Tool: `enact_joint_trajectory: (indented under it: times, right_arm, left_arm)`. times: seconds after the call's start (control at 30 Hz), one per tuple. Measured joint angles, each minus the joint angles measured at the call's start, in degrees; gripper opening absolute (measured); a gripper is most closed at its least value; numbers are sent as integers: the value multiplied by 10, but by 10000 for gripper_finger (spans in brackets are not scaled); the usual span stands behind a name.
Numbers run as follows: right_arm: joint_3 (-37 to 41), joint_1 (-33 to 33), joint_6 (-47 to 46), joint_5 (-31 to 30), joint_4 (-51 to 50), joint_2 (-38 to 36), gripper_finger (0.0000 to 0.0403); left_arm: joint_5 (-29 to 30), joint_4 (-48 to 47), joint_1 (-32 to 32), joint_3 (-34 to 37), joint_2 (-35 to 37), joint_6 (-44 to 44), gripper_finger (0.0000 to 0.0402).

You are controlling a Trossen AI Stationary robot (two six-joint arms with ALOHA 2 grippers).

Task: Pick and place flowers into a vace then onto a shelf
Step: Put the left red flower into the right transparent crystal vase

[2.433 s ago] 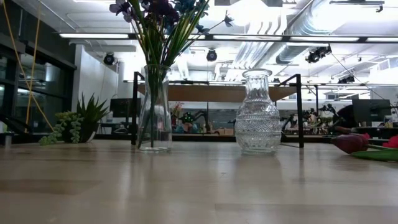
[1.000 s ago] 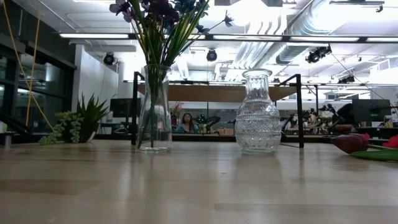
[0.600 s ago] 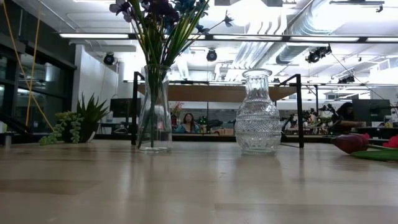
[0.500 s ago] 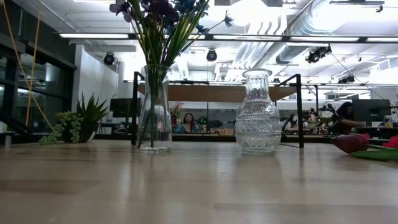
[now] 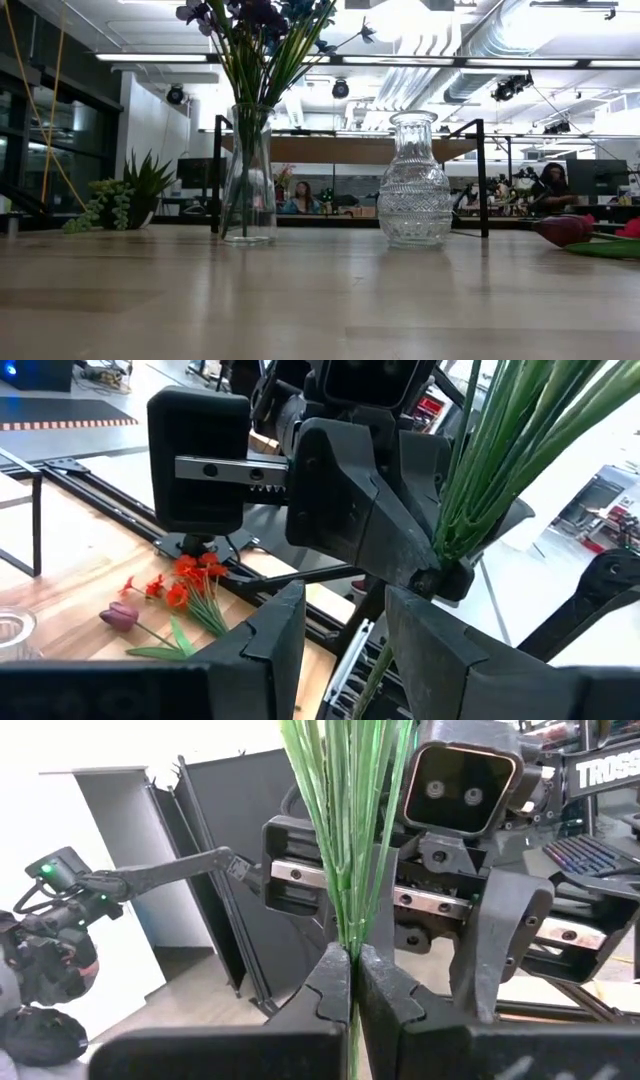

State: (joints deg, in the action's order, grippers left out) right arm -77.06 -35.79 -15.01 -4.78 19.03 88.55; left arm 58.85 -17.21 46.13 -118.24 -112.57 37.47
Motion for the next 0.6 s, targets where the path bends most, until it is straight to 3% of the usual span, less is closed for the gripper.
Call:
enact_joint_trajectory:
  times: [0.27, 0.6]
  right_arm:
    - [0, 3, 0, -8, -1, 0, 0]
    - [0, 7, -11, -2, -3, 0, 0]
  left_arm:
    - [-40, -1, 8, 0, 0, 6, 177]
    - [-28, -3, 23, 0, 0, 5, 177]
